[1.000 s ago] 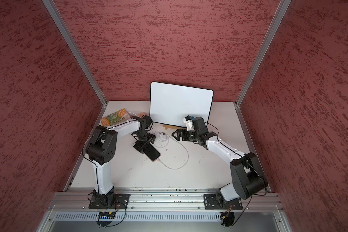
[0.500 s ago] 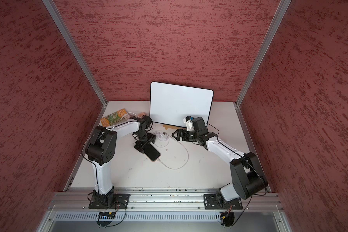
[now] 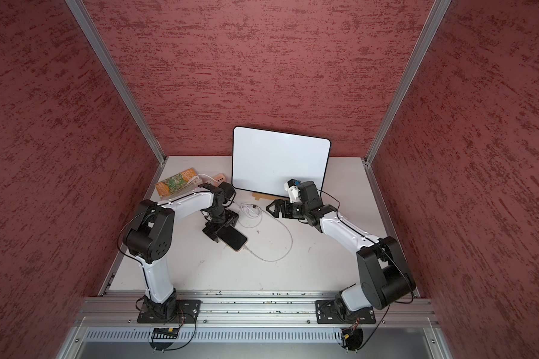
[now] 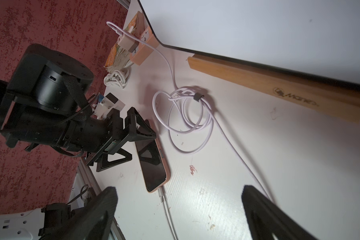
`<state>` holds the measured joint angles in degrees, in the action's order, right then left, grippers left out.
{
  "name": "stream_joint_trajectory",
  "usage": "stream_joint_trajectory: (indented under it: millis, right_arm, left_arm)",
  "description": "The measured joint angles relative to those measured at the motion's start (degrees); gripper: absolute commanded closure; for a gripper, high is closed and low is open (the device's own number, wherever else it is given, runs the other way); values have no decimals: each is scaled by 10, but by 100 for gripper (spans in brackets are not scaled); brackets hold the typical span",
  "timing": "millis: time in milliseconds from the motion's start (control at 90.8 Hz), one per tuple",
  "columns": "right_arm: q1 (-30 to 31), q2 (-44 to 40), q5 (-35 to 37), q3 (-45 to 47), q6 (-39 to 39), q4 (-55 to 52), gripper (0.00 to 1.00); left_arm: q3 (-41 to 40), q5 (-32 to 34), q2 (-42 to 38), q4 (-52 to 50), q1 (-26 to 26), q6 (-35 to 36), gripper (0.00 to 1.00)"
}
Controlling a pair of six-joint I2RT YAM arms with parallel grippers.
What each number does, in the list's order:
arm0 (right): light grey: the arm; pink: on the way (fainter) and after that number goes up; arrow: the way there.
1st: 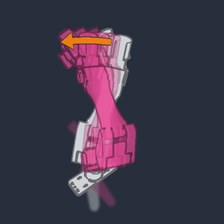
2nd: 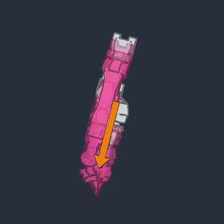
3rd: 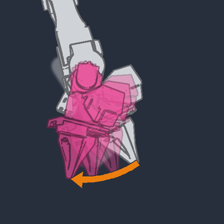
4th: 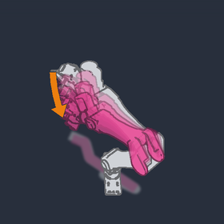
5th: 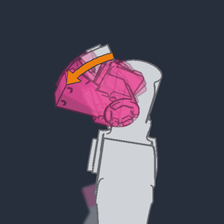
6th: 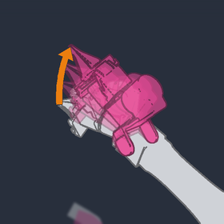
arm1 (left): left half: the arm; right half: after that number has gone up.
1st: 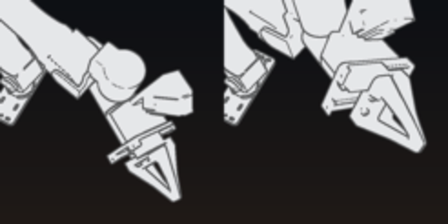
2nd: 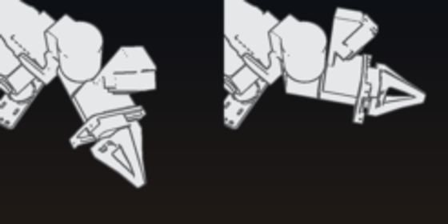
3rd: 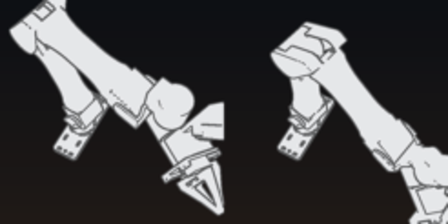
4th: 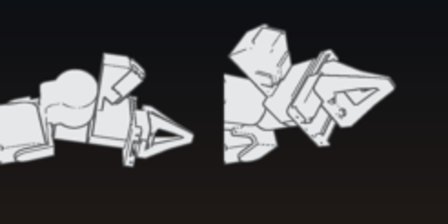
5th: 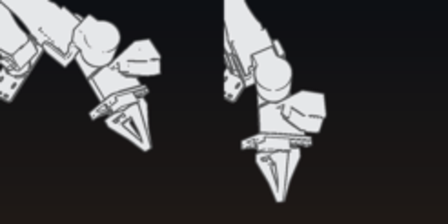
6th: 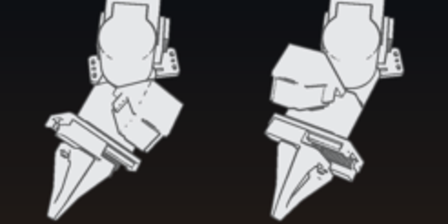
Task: Plug the charging cable into the phone
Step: Place the phone at the center of the board, then reset both arms
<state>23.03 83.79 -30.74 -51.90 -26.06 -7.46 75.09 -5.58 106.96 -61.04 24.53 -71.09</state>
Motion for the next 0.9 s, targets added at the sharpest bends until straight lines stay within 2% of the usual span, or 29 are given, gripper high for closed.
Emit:
stream_joint_trajectory:
  millis: [154, 320, 529, 738, 903]
  right_arm:
    - [0, -32, 15, -1, 13, -23, 1]
    - [-13, -69, 50, -19, 39, -68, 1]
    - [-94, -139, 98, -27, 58, -102, 1]
    - [-182, -165, 151, -26, 58, -103, 1]
    - [-215, -174, 207, 14, 69, -72, 1]
  left_arm:
    - [0, 36, -93, -15, 5, 16, 0]
    - [-5, 79, -170, -8, 5, 64, 0]
    - [-37, 142, -261, 32, -2, 148, 0]
    - [-122, 207, -385, 153, -17, 272, 0]
    - [-219, 244, -478, 263, -21, 377, 0]
